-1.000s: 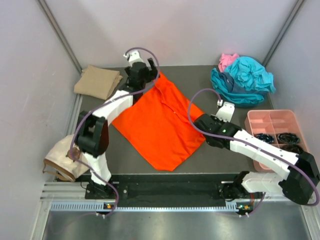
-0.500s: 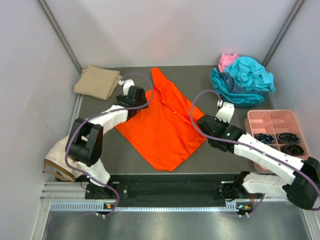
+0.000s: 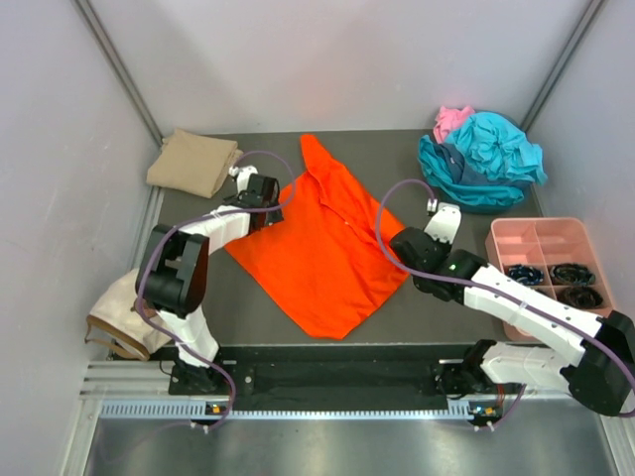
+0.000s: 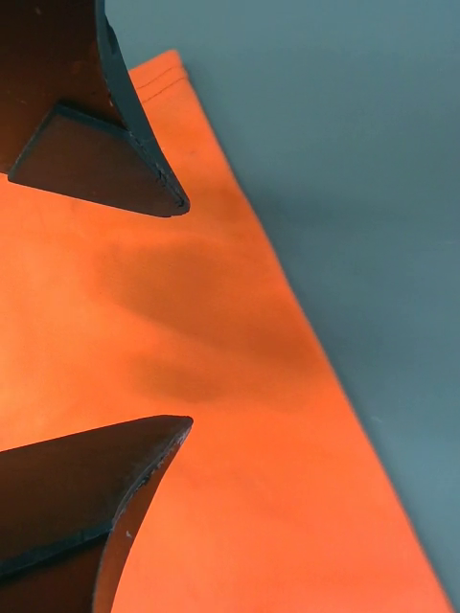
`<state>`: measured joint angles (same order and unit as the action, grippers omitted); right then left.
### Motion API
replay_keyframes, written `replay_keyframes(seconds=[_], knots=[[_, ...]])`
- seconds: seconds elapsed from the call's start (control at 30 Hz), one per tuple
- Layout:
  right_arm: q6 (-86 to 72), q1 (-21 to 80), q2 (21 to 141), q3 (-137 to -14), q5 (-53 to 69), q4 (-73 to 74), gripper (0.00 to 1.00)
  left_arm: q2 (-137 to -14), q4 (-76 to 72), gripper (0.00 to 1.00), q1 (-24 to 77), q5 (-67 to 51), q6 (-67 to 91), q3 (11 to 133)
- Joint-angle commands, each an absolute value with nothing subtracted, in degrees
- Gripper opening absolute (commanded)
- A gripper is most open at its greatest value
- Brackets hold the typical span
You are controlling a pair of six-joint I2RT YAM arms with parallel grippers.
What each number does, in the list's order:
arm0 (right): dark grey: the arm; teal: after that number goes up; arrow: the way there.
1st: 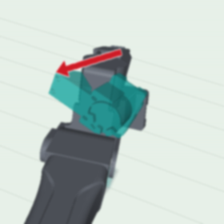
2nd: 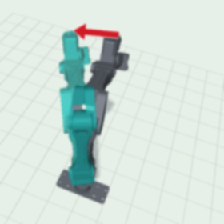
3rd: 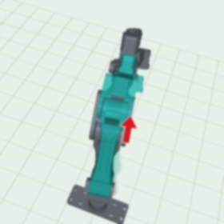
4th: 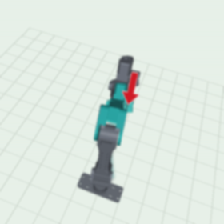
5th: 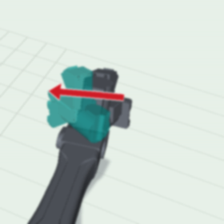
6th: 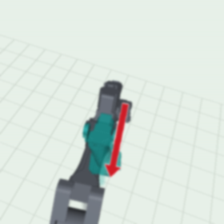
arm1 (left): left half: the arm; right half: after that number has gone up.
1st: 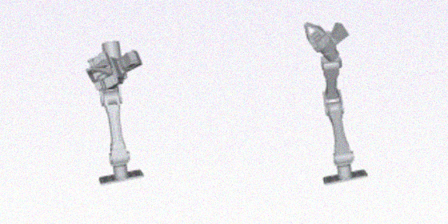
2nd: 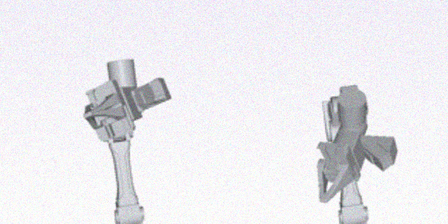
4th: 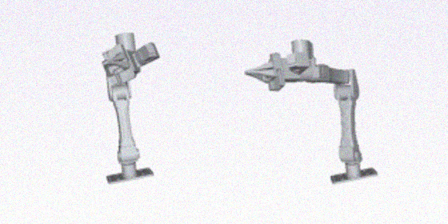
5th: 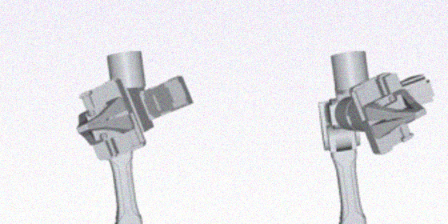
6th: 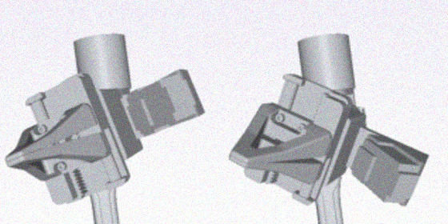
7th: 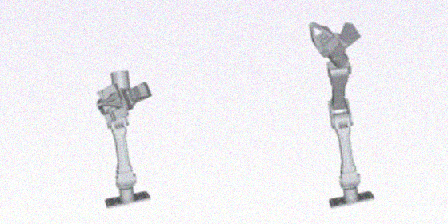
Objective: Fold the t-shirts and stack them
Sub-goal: Flatten out the tshirt
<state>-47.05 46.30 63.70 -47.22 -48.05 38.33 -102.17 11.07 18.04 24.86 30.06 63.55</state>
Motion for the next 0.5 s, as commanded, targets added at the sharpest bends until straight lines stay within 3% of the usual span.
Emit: replay_keyframes(seconds=[0.0,0.1,0.23,0.27,0.33,0.37,0.47], knots=[[-46.3,45.6,63.2,-46.8,-47.9,36.3,0.0,-103.6,14.1,0.89,18.1,22.5,31.0,65.3],[-46.3,45.6,63.3,-46.7,-47.7,35.9,0.0,-104.3,14.1,0.85,18.1,21.7,31.6,64.5],[-46.3,45.6,63.3,-46.7,-47.5,35.9,0.0,-105.9,13.9,0.62,18.1,20.3,31.8,64.8],[-46.3,45.7,63.3,-46.7,-47.5,35.9,0.0,-106.4,14.0,0.42,18.1,20.1,31.7,65.0],[-46.3,45.6,63.3,-46.7,-47.4,35.9,0.0,-107.6,13.9,0.18,18.1,19.8,31.8,65.5],[-46.3,45.6,63.3,-46.7,-47.4,36.1,0.0,-107.9,14.0,0.01,18.1,19.4,31.8,65.7],[-46.5,45.6,63.3,-46.6,-47.5,36.2,0.0,-109.0,13.4,0.0,18.1,19.1,32.0,65.5]])
